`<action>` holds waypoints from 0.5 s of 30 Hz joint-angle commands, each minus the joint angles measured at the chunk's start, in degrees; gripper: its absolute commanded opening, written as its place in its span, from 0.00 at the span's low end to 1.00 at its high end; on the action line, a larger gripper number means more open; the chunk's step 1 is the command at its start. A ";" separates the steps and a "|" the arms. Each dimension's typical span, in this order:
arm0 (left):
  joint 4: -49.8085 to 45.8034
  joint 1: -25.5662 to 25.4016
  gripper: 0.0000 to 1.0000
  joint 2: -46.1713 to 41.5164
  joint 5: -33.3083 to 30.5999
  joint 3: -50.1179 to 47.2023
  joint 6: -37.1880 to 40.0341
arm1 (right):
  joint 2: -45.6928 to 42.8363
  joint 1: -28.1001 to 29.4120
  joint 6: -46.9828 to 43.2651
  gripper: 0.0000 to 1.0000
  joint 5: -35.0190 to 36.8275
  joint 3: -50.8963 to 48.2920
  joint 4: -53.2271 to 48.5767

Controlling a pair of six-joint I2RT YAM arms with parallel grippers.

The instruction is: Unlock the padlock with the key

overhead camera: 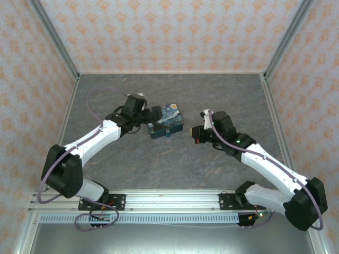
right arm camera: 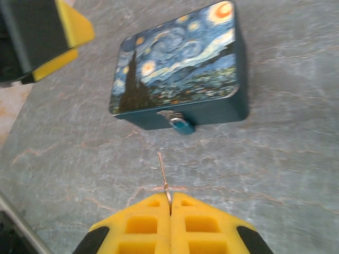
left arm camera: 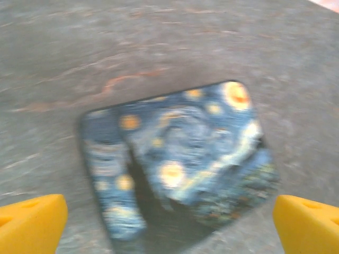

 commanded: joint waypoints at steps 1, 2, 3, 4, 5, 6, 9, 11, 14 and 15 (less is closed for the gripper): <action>-3.30 -4.09 0.99 4.24 -0.49 5.31 2.26 | -2.30 -1.49 1.59 0.00 4.80 0.59 -5.24; -3.30 -5.13 0.99 6.06 -0.55 6.83 2.16 | -2.75 -1.82 1.89 0.00 5.58 0.57 -5.84; -3.31 -5.92 0.99 7.84 -0.88 8.23 1.98 | -3.05 -1.87 2.09 0.00 6.15 0.81 -6.49; -3.45 -6.48 0.99 9.30 -0.91 9.53 1.86 | -3.16 -1.93 2.31 0.00 6.20 0.92 -6.94; -3.69 -6.99 0.99 11.13 -0.72 11.10 1.80 | -3.26 -1.92 2.45 0.00 5.97 1.25 -7.45; -3.83 -7.50 0.99 12.73 -0.37 12.59 1.77 | -3.36 -1.91 2.61 0.00 5.62 1.56 -7.89; -4.41 -8.95 0.99 16.86 0.09 16.70 2.21 | -3.69 -1.96 2.90 0.00 5.27 1.97 -8.51; -5.18 -9.63 0.99 19.17 0.28 19.13 2.54 | -4.04 -1.96 2.90 0.00 5.53 1.96 -8.77; -5.66 -10.56 0.99 22.06 0.84 21.83 2.90 | -4.13 -1.88 2.65 0.00 5.98 1.81 -9.27; -5.59 -10.82 0.99 22.81 0.99 22.50 2.92 | -4.18 -1.92 2.52 0.00 6.15 1.81 -9.58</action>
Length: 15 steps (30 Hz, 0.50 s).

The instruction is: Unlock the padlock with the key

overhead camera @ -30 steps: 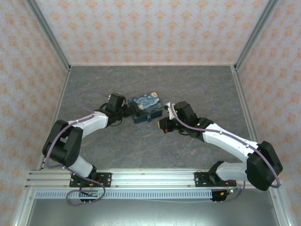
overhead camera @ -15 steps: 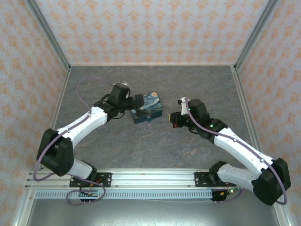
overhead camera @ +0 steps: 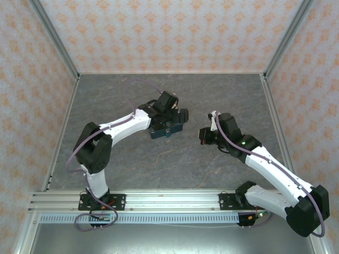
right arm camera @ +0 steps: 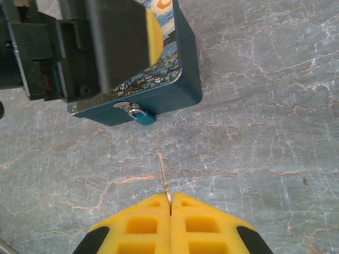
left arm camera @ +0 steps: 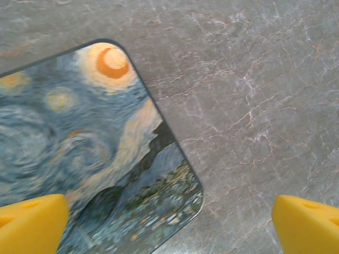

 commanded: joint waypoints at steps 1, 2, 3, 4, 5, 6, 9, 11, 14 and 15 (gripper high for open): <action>-1.86 -1.08 0.99 1.64 0.70 4.02 1.37 | -1.12 -0.20 0.21 0.00 1.89 1.77 -2.34; -1.84 -1.36 0.99 2.47 0.88 4.70 1.40 | -1.18 -0.28 0.13 0.00 2.21 1.80 -2.64; -1.85 -1.50 0.99 3.24 1.15 5.29 1.38 | -1.27 -0.21 0.08 0.00 2.54 1.83 -3.04; -1.85 -1.58 0.99 3.56 1.42 5.88 1.38 | -1.38 -0.21 0.02 0.00 2.89 1.83 -3.32; -1.94 -1.71 0.99 5.40 1.51 6.48 1.29 | -1.62 -0.25 0.03 0.00 3.31 1.83 -3.68; -1.99 -1.72 0.99 6.11 1.75 6.83 1.03 | -1.81 -0.24 0.06 0.00 3.62 1.93 -3.86; -2.38 -1.81 0.99 8.06 2.18 7.94 0.56 | -2.73 -0.26 0.06 0.00 4.67 2.01 -4.63; -2.51 -1.95 0.99 8.95 2.56 8.23 0.32 | -3.22 -0.27 0.09 0.00 5.11 2.29 -5.23; -3.08 -2.47 0.98 9.27 3.36 7.85 0.23 | -3.66 -0.27 -0.20 0.00 5.71 2.61 -6.04; -3.05 -2.67 0.98 9.10 4.11 7.49 0.19 | -3.74 -0.28 -0.23 0.00 5.91 2.69 -6.28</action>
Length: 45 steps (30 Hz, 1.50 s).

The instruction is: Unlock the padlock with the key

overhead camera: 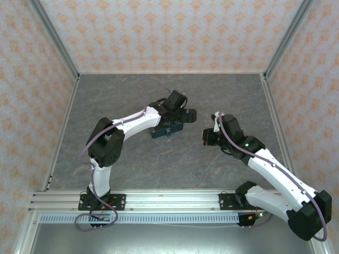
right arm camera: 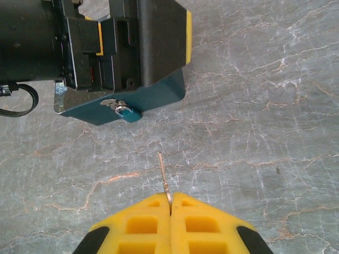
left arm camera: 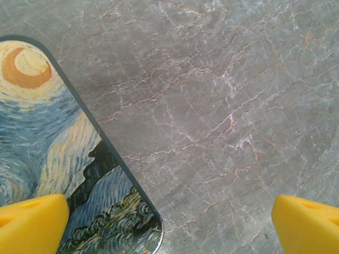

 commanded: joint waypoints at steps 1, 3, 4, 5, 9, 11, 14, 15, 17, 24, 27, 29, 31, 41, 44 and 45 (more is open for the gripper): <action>-2.47 -1.30 0.98 0.61 2.70 -0.71 0.14 | -1.13 -0.22 -0.32 0.00 2.47 2.07 -2.25; -2.60 -1.98 0.98 -0.69 2.72 -2.45 0.18 | -1.18 -0.22 -0.33 0.00 2.74 2.10 -2.48; -2.56 -2.31 0.98 -1.58 2.78 -3.70 0.31 | -1.20 -0.26 -0.34 0.00 2.75 2.16 -2.49; -2.41 -2.54 0.98 -2.61 2.85 -5.13 0.42 | -1.24 -0.22 -0.36 0.00 2.76 2.09 -2.42; -1.77 -3.30 0.98 -7.54 3.48 -10.73 0.40 | -1.07 -0.31 -0.33 0.00 2.94 1.94 -2.27; -1.56 -3.74 0.98 -9.94 3.53 -13.58 0.25 | -1.02 -0.36 -0.22 0.00 3.07 1.72 -2.07; -0.46 -4.23 0.98 -12.82 4.27 -16.51 -0.15 | -0.74 -0.30 0.08 0.00 2.76 1.19 -1.08; -0.08 -4.40 0.98 -13.51 4.71 -17.04 -0.21 | -0.52 -0.29 0.17 0.00 2.46 0.99 -0.72; 0.96 -4.58 0.98 -15.01 5.77 -17.77 -0.34 | 0.17 -0.33 0.44 0.00 1.17 0.67 0.41; 4.08 -4.52 0.97 -25.08 2.43 -23.76 0.31 | 2.38 -0.34 2.03 0.00 -6.69 -2.10 8.19; 6.07 -4.25 0.99 -32.10 -0.58 -29.35 0.73 | 5.21 -0.37 3.32 0.00 -11.14 -3.32 12.99; 8.26 -3.64 0.99 -36.98 -1.87 -33.89 0.62 | 8.10 -0.35 4.06 0.00 -13.43 -3.47 15.78; 9.98 -3.08 0.99 -42.04 -3.05 -38.66 0.53 | 11.72 -0.24 4.87 0.00 -16.06 -3.15 19.34; 17.32 -2.14 1.00 -54.14 -4.35 -56.69 -2.59 | 29.47 1.84 8.42 0.00 -21.61 3.38 32.56; 23.17 -0.28 1.00 -55.34 -2.36 -62.09 -4.12 | 33.86 2.00 9.07 0.00 -22.78 6.32 34.30; 25.38 0.92 1.00 -55.76 -1.53 -63.89 -4.81 | 35.29 2.00 9.21 0.00 -23.15 7.27 34.89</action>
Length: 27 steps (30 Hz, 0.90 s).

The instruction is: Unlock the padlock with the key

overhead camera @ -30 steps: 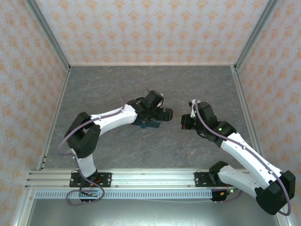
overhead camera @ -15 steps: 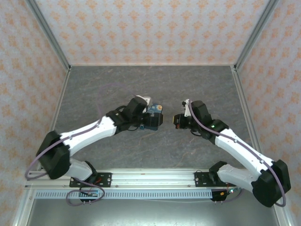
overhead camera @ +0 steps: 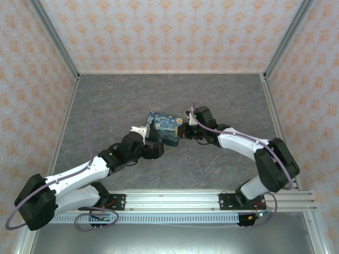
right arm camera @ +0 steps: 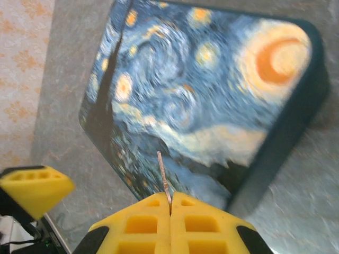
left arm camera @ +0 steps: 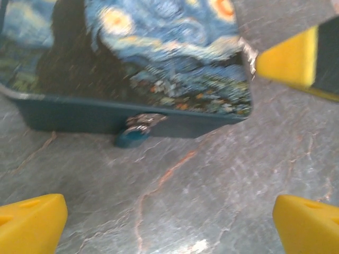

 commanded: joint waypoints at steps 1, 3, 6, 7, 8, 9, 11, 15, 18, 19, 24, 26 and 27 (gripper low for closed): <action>9.89 3.67 1.00 -1.96 1.61 -5.07 -3.15 | 3.42 0.37 1.41 0.00 -2.56 4.12 5.98; 13.14 6.14 1.00 -2.41 3.66 -7.60 -3.80 | 5.27 0.35 1.40 0.00 -2.83 5.54 6.08; 15.45 8.20 1.00 -1.78 5.95 -9.31 -3.31 | 7.60 0.41 1.04 0.00 -2.64 6.72 5.97; 15.61 8.33 1.00 -1.16 6.49 -9.21 -2.72 | 8.42 0.43 0.86 0.00 -2.42 7.01 5.49; 15.61 8.36 1.00 -0.47 6.99 -8.93 -2.27 | 9.01 0.35 0.64 0.00 -2.17 7.20 4.94; 15.82 8.42 1.00 0.53 7.39 -8.64 -1.89 | 9.64 0.34 0.51 0.00 -1.92 7.42 4.16; 17.00 8.50 1.00 2.44 8.29 -8.17 -1.27 | 10.19 0.35 0.39 0.00 -1.35 7.10 3.35; 21.14 8.52 1.00 7.19 9.18 -7.66 -0.69 | 10.98 0.38 1.09 0.00 -0.14 5.76 2.37; 26.38 8.54 0.99 11.17 10.29 -7.67 -0.55 | 12.01 0.37 1.24 0.00 -0.13 5.37 1.22; 28.32 8.48 0.97 12.43 10.59 -7.74 -0.42 | 12.23 0.41 1.18 0.00 -0.13 5.28 1.01; 35.32 8.56 0.92 18.46 10.87 -7.28 0.67 | 12.51 0.48 1.18 0.00 0.02 4.93 0.57; 37.06 8.54 0.89 20.36 11.20 -6.93 1.10 | 12.58 0.44 1.13 0.00 -0.04 4.93 0.41; 37.33 8.50 0.88 21.21 11.22 -6.58 1.25 | 12.54 0.45 1.06 0.00 -0.03 5.06 0.41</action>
